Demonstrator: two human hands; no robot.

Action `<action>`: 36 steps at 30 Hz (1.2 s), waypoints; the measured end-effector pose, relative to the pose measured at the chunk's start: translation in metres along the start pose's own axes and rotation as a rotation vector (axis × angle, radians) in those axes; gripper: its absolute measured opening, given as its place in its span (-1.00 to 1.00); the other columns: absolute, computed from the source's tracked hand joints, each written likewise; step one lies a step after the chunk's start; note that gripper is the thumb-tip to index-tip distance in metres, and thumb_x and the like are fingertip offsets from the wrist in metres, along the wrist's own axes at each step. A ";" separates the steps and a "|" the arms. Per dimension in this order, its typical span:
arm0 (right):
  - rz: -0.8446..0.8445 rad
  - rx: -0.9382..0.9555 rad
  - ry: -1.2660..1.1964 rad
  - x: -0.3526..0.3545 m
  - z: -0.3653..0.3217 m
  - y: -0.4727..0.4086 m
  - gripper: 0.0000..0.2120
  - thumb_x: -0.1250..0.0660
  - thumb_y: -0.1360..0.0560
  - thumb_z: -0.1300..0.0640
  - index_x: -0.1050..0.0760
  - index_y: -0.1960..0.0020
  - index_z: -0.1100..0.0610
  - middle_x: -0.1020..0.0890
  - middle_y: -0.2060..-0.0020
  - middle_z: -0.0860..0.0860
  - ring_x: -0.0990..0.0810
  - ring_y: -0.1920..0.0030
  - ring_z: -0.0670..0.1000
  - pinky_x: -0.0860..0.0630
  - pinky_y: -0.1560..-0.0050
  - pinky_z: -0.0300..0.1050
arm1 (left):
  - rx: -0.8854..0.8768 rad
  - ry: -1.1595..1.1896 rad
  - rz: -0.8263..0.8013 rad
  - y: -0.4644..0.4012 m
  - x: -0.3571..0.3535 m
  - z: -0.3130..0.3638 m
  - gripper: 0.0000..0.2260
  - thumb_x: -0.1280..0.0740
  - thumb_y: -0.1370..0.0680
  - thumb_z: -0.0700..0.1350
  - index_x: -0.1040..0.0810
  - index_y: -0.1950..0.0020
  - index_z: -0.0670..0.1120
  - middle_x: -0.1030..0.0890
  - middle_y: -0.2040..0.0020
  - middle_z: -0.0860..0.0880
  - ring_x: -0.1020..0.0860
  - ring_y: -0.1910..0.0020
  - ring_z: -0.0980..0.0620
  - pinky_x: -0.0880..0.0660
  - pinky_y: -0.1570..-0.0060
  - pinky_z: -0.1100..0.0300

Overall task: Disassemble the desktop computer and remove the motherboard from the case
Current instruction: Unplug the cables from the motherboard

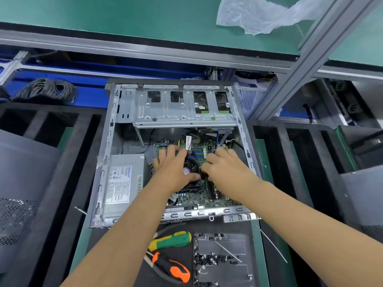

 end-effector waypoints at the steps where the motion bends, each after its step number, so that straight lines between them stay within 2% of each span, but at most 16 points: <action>1: 0.006 0.012 0.107 -0.001 0.002 -0.001 -0.73 -0.34 -0.54 0.14 -0.47 -0.23 0.10 -0.50 -0.12 0.04 -0.36 -0.22 0.16 -0.32 -0.13 0.07 | -0.004 -0.001 -0.024 0.000 -0.002 0.000 -0.35 -0.42 -0.38 0.31 -0.31 -0.36 0.09 -0.19 -0.35 0.03 -0.11 -0.34 -0.05 -0.14 -0.29 0.00; 4: -0.026 0.039 0.195 -0.004 0.004 -0.001 -0.80 -0.35 -0.51 0.18 -0.51 -0.13 0.10 -0.53 0.00 0.01 -0.31 -0.19 0.16 -0.25 -0.13 0.09 | 0.008 0.031 -0.042 0.001 -0.004 -0.004 -0.38 -0.46 -0.38 0.25 -0.33 -0.34 0.08 -0.20 -0.36 0.02 -0.16 -0.35 -0.06 -0.15 -0.32 -0.01; 6: -0.019 0.067 0.166 -0.003 0.006 0.000 -0.83 -0.34 -0.47 0.26 -0.52 -0.05 0.10 -0.48 0.14 -0.01 -0.31 -0.14 0.13 -0.23 -0.12 0.08 | 0.026 0.057 -0.035 0.001 -0.004 -0.005 -0.46 -0.45 -0.43 0.19 -0.36 -0.32 0.08 -0.25 -0.35 0.01 -0.21 -0.36 -0.07 -0.17 -0.34 -0.03; 9: 0.034 0.065 0.088 -0.001 0.009 0.007 -0.82 -0.31 -0.44 0.32 -0.52 0.02 0.09 -0.44 0.21 -0.03 -0.34 -0.11 0.13 -0.23 -0.12 0.08 | 0.056 0.091 -0.011 0.000 -0.001 -0.006 -0.57 -0.41 -0.49 0.13 -0.41 -0.30 0.09 -0.30 -0.33 0.02 -0.27 -0.35 -0.05 -0.19 -0.35 -0.05; 14: 0.234 -0.029 0.072 0.010 0.014 0.028 -0.78 -0.43 -0.14 0.35 -0.51 0.29 0.12 -0.46 0.38 -0.03 -0.47 0.09 0.14 -0.37 0.07 0.05 | 0.110 0.192 0.067 -0.001 0.007 -0.007 -0.72 -0.33 -0.56 0.08 -0.47 -0.24 0.06 -0.39 -0.26 0.01 -0.33 -0.29 -0.07 -0.23 -0.27 -0.01; 16: 0.247 -0.090 0.038 0.009 0.016 0.034 -0.77 -0.39 -0.16 0.38 -0.51 0.28 0.11 -0.45 0.38 -0.04 -0.44 0.09 0.13 -0.30 0.08 0.04 | 0.112 0.239 0.110 0.000 0.011 -0.007 -0.75 -0.31 -0.58 0.05 -0.45 -0.22 0.04 -0.41 -0.23 0.00 -0.34 -0.27 -0.07 -0.25 -0.24 0.00; 20: 0.142 -0.102 -0.060 -0.006 0.018 0.038 -0.72 -0.23 -0.41 0.36 -0.56 0.05 0.03 -0.56 0.16 -0.12 -0.34 -0.05 0.06 -0.17 -0.05 -0.02 | 0.084 0.347 0.253 0.007 0.024 -0.005 -0.73 -0.36 -0.53 0.01 -0.38 -0.18 0.04 -0.34 -0.15 0.02 -0.30 -0.21 -0.03 -0.27 -0.22 0.09; 22: 0.245 -0.128 -0.127 0.005 0.020 0.044 -0.75 -0.29 -0.45 0.31 -0.62 0.04 0.01 -0.63 0.11 -0.16 -0.42 -0.05 0.02 -0.17 -0.08 -0.04 | 0.008 0.346 0.308 0.012 0.032 0.003 -0.72 -0.38 -0.51 0.02 -0.35 -0.13 0.08 -0.30 -0.12 0.05 -0.27 -0.16 0.02 -0.24 -0.20 0.13; 24: 0.403 -0.150 -0.228 0.016 0.025 0.055 -0.78 -0.36 -0.44 0.30 -0.65 0.03 0.03 -0.65 0.12 -0.16 -0.49 -0.03 0.03 -0.27 -0.07 0.02 | -0.099 0.378 0.325 0.018 0.039 0.016 -0.81 -0.35 -0.54 0.01 -0.37 -0.07 0.10 -0.34 -0.06 0.08 -0.33 -0.10 0.10 -0.26 -0.14 0.22; 26: 0.617 -0.259 -0.384 0.023 0.036 0.072 -0.79 -0.40 -0.43 0.31 -0.65 0.02 0.05 -0.61 0.16 -0.20 -0.50 0.02 0.04 -0.31 0.02 0.05 | -0.186 0.456 0.268 0.022 0.042 0.033 -0.93 -0.31 -0.58 -0.01 -0.43 0.06 0.11 -0.45 0.06 0.13 -0.44 0.06 0.22 -0.32 0.05 0.43; 27: 0.712 -0.355 -0.476 0.024 0.045 0.082 -0.80 -0.38 -0.46 0.28 -0.64 0.00 0.03 -0.57 0.17 -0.25 -0.48 0.02 0.01 -0.29 0.03 0.01 | -0.206 0.490 0.217 0.023 0.042 0.043 -0.91 -0.29 -0.59 -0.01 -0.45 0.10 0.13 -0.49 0.12 0.15 -0.47 0.13 0.26 -0.35 0.15 0.48; 29: 0.835 -0.576 -0.693 0.018 0.065 0.102 -0.80 -0.28 -0.56 0.20 -0.62 -0.04 -0.02 -0.55 0.13 -0.29 -0.46 -0.04 -0.04 -0.32 0.01 -0.03 | -0.219 0.561 0.087 0.022 0.037 0.062 -0.88 -0.26 -0.62 -0.03 -0.51 0.09 0.16 -0.56 0.16 0.19 -0.51 0.21 0.34 -0.38 0.26 0.50; 31: 0.876 -0.768 -0.934 0.001 0.083 0.116 -0.78 -0.20 -0.63 0.13 -0.59 -0.06 -0.09 -0.61 0.06 -0.23 -0.48 -0.08 -0.07 -0.44 -0.03 -0.02 | -0.248 0.624 -0.062 0.020 0.025 0.082 -0.81 -0.23 -0.64 -0.14 -0.59 -0.02 0.12 -0.63 0.12 0.18 -0.57 0.25 0.31 -0.46 0.29 0.44; 34: 0.867 -0.920 -1.123 -0.018 0.099 0.127 -0.77 -0.14 -0.64 0.06 -0.54 -0.02 -0.19 -0.64 0.03 -0.25 -0.48 0.15 -0.02 -0.47 0.02 0.10 | -0.215 0.595 -0.352 0.016 -0.006 0.104 -0.70 -0.16 -0.61 -0.33 -0.63 -0.14 -0.09 -0.65 0.04 0.04 -0.62 0.12 0.18 -0.55 0.04 0.31; 36: 0.852 -0.938 -1.182 -0.022 0.101 0.128 -0.77 -0.14 -0.63 0.06 -0.53 0.00 -0.21 -0.64 0.03 -0.28 -0.41 0.29 -0.05 -0.44 0.13 0.07 | -0.171 0.460 -0.536 0.012 -0.027 0.108 -0.70 -0.20 -0.60 -0.33 -0.55 -0.28 -0.14 -0.63 -0.09 -0.06 -0.60 -0.02 0.09 -0.54 -0.13 0.19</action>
Point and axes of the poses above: each hand's wrist, its own y-axis away from the middle knuckle, its own x-axis out of the back of the hand, z = x × y, the point moved 6 cm from there along -y, towards the middle knuckle
